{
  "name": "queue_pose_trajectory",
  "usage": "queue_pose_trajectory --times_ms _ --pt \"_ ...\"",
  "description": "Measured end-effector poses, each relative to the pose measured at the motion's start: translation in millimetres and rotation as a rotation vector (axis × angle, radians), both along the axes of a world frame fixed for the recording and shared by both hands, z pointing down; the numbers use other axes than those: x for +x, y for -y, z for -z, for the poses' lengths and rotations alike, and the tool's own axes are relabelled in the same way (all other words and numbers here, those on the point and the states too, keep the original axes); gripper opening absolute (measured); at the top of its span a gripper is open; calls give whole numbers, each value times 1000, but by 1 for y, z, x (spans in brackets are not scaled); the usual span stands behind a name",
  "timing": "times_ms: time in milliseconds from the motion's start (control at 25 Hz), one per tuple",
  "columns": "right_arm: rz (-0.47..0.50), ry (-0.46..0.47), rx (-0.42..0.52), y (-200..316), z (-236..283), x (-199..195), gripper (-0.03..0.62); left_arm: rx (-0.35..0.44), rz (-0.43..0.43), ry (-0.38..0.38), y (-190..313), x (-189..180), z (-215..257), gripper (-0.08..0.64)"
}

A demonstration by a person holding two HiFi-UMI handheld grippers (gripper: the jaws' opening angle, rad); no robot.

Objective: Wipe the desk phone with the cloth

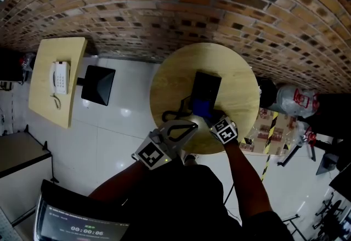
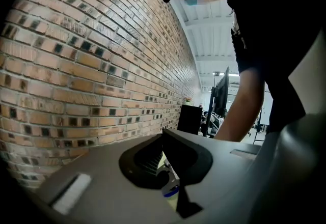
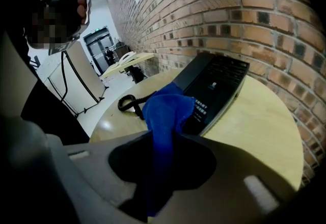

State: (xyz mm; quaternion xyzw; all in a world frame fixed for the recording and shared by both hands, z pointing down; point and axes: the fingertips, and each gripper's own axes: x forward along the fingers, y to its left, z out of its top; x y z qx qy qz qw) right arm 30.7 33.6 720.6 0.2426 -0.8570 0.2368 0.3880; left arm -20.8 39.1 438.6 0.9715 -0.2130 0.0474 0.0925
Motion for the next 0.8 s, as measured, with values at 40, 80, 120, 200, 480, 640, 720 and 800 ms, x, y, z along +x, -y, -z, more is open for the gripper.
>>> queue_pose_trajectory --times_ms 40,80,120,200,480,640,720,800 --pt "7 1 -1 -3 0 0 92 4 -5 1 -1 1 0 -9" --pt "9 4 3 -3 3 -1 91 6 -5 -2 -1 2 1 -9" --pt "4 11 14 -1 7 0 91 1 -1 -10 -1 2 1 -8" --pt "-21 33 48 12 21 3 91 -12 11 -25 -1 2 3 -9" --pt "-42 44 215 100 63 1 91 -2 23 -18 -1 -9 4 -9" --pt "-44 22 269 146 81 -12 91 8 31 -7 -2 -16 3 -8" --pt "-27 1 287 159 82 -19 92 3 43 -14 -1 -21 2 -9" --pt "1 -27 284 163 76 -25 92 -11 54 -22 -2 -25 0 -9"
